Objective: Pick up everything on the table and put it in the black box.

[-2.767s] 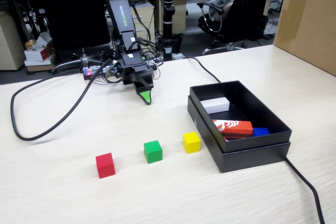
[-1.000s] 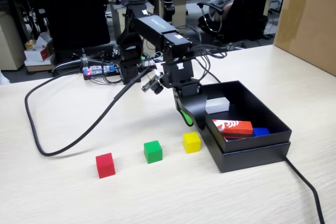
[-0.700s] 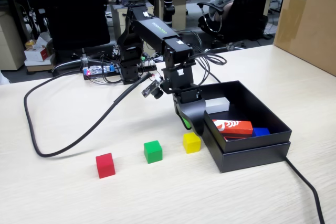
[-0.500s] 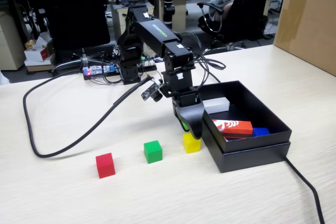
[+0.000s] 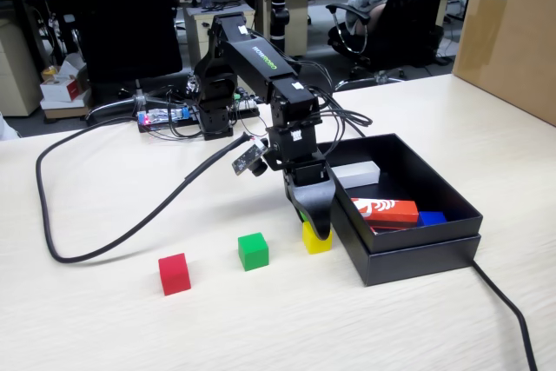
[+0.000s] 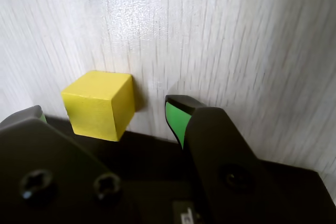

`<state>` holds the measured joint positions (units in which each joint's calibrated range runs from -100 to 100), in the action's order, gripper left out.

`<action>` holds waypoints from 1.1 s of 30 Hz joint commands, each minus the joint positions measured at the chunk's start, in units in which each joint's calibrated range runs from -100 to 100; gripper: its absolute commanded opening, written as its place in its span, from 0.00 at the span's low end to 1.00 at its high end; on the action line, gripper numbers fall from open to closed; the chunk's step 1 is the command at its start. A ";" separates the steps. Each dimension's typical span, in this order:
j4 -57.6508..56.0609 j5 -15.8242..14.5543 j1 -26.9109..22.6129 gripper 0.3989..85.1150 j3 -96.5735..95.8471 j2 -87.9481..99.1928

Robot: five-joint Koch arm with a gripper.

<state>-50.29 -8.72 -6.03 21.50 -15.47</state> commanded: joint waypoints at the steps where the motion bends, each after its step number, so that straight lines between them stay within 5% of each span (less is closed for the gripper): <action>1: 2.04 -0.10 0.10 0.54 3.25 0.04; 9: 2.04 -0.05 0.05 0.52 4.16 -1.34; 14: 1.26 0.10 -0.10 0.34 5.34 -2.14; 18: 0.92 0.29 -0.20 0.30 5.34 -2.14; 23: 0.74 0.29 -0.10 0.03 5.07 -2.14; 33: -0.98 0.20 0.78 0.01 2.98 5.31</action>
<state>-50.37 -8.57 -5.69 24.05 -17.41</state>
